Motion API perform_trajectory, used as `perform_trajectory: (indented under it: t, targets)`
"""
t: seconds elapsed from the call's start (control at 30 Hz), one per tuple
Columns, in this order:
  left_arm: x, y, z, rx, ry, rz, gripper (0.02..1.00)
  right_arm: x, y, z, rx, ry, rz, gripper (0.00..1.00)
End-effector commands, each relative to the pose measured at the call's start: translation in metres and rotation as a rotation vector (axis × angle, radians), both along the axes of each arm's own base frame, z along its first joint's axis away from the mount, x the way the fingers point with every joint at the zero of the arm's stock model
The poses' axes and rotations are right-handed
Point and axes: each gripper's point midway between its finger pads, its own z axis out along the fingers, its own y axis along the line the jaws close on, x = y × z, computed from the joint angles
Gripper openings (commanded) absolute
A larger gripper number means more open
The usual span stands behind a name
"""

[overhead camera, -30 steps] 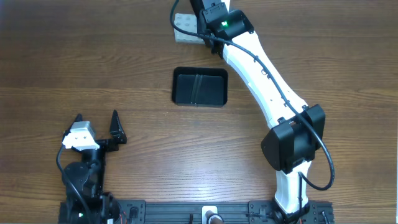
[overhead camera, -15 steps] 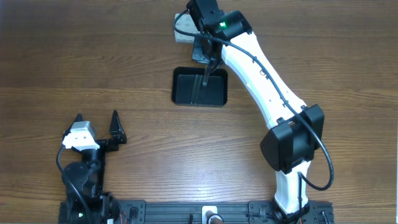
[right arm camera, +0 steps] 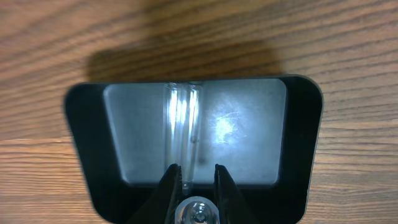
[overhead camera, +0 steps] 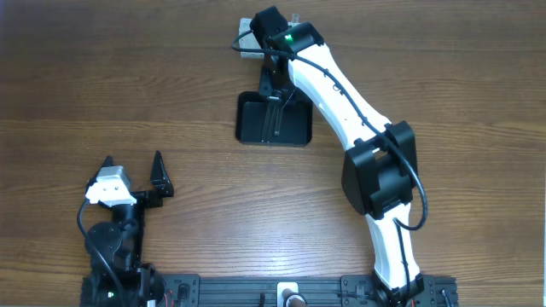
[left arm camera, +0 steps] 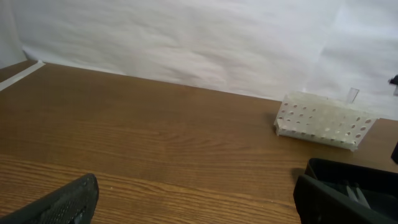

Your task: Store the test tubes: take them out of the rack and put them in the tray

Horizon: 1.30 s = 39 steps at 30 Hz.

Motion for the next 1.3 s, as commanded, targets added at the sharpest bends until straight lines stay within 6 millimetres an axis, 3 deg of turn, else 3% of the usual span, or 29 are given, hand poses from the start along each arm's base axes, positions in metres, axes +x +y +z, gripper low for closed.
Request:
perform_trajectory:
  t: [0.03, 0.7, 0.93, 1.3]
  targets:
    - [0.0, 0.002, -0.001, 0.018, 0.002, 0.006, 0.996, -0.001, -0.004, -0.012, -0.021, 0.033, 0.004, 0.012]
    - [0.0, 0.002, -0.001, 0.018, 0.002, 0.006, 0.998, -0.002, -0.015, -0.058, -0.101, 0.106, 0.003, 0.016]
    - [0.0, 0.002, -0.001, 0.018, 0.002, 0.005, 0.996, 0.002, -0.016, -0.07, -0.118, 0.103, 0.001, 0.205]
    - [0.0, 0.002, -0.001, 0.018, 0.002, 0.005, 0.998, 0.006, -0.017, -0.068, -0.118, 0.088, 0.007, 0.231]
